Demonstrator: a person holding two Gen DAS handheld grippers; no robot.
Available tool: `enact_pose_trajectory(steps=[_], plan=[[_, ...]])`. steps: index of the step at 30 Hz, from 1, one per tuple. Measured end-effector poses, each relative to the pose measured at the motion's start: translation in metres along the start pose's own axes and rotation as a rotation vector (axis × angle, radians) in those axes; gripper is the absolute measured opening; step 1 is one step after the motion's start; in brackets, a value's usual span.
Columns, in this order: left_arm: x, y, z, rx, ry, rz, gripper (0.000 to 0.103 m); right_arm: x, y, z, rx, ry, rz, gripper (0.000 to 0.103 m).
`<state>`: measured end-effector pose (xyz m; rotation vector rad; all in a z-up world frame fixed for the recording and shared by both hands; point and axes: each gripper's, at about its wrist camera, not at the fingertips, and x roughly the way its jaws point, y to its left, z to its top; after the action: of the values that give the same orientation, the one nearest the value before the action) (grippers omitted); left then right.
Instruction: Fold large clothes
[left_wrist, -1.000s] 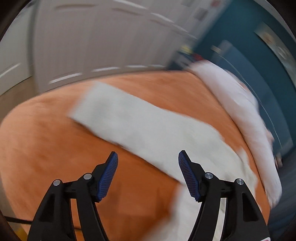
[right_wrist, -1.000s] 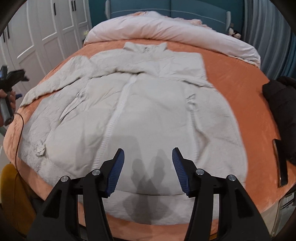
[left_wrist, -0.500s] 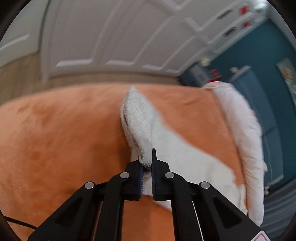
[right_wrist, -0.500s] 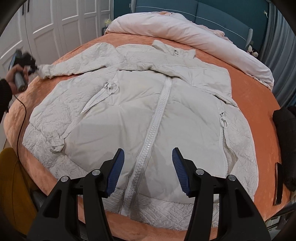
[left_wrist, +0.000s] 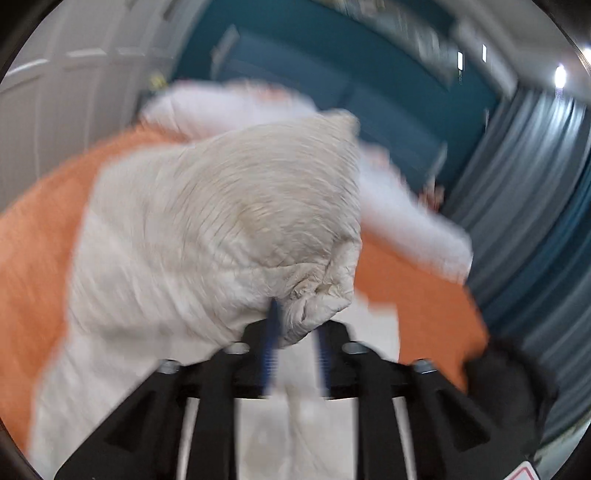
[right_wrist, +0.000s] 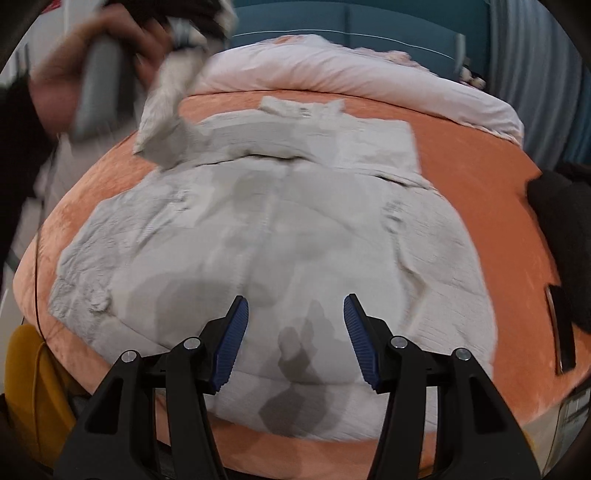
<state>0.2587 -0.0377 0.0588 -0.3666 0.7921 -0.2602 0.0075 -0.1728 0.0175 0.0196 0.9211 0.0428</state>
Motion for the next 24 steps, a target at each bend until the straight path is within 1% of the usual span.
enact_pose_trajectory(steps=[1, 3, 4, 5, 6, 8, 10, 11, 12, 13, 15, 16, 18, 20, 21, 24], plan=[[0.013, -0.007, -0.016, 0.008, 0.047, 0.006, 0.060, -0.003, -0.012, -0.004, 0.021, 0.003, -0.011, 0.052], [0.033, -0.015, -0.051, 0.027, 0.116, 0.026, 0.059, -0.006, -0.035, -0.010, 0.062, 0.010, -0.040, 0.052], [0.039, -0.014, -0.067, 0.037, 0.139, 0.048, 0.059, -0.007, -0.044, -0.012, 0.079, 0.013, -0.049, 0.052], [0.038, -0.012, -0.079, 0.037, 0.147, 0.052, 0.059, -0.007, -0.054, -0.014, 0.097, 0.015, -0.056, 0.052], [0.033, -0.004, -0.088, 0.026, 0.146, 0.056, 0.060, -0.007, -0.063, -0.015, 0.119, 0.017, -0.061, 0.052], [0.019, 0.012, -0.095, 0.011, 0.130, 0.069, 0.065, -0.003, -0.082, -0.012, 0.173, 0.021, -0.054, 0.052], [-0.004, 0.038, -0.098, 0.016, 0.087, 0.117, 0.067, 0.004, -0.094, -0.002, 0.218, 0.013, -0.034, 0.052], [-0.012, 0.052, -0.094, 0.027, 0.063, 0.148, 0.069, 0.009, -0.097, 0.007, 0.233, 0.006, -0.007, 0.052], [-0.018, 0.061, -0.095, 0.036, 0.045, 0.175, 0.072, 0.015, -0.096, 0.018, 0.241, -0.001, 0.017, 0.052], [-0.026, 0.072, -0.093, 0.045, 0.028, 0.214, 0.073, 0.020, -0.094, 0.027, 0.243, -0.005, 0.036, 0.053], [-0.031, 0.100, -0.084, 0.040, 0.021, 0.279, 0.073, 0.032, -0.088, 0.047, 0.246, -0.009, 0.084, 0.055], [-0.034, 0.115, -0.080, 0.025, 0.021, 0.308, 0.073, 0.040, -0.081, 0.060, 0.237, -0.009, 0.119, 0.059], [-0.044, 0.153, -0.077, -0.036, 0.016, 0.356, 0.073, 0.059, -0.064, 0.084, 0.223, -0.008, 0.171, 0.060], [-0.046, 0.175, -0.077, -0.076, 0.010, 0.387, 0.073, 0.076, -0.051, 0.100, 0.216, 0.008, 0.201, 0.060], [-0.046, 0.189, -0.079, -0.099, 0.015, 0.410, 0.073, 0.090, -0.041, 0.109, 0.217, 0.019, 0.211, 0.060], [-0.045, 0.217, -0.088, -0.155, 0.040, 0.439, 0.073, 0.119, -0.023, 0.124, 0.239, 0.055, 0.233, 0.060]])
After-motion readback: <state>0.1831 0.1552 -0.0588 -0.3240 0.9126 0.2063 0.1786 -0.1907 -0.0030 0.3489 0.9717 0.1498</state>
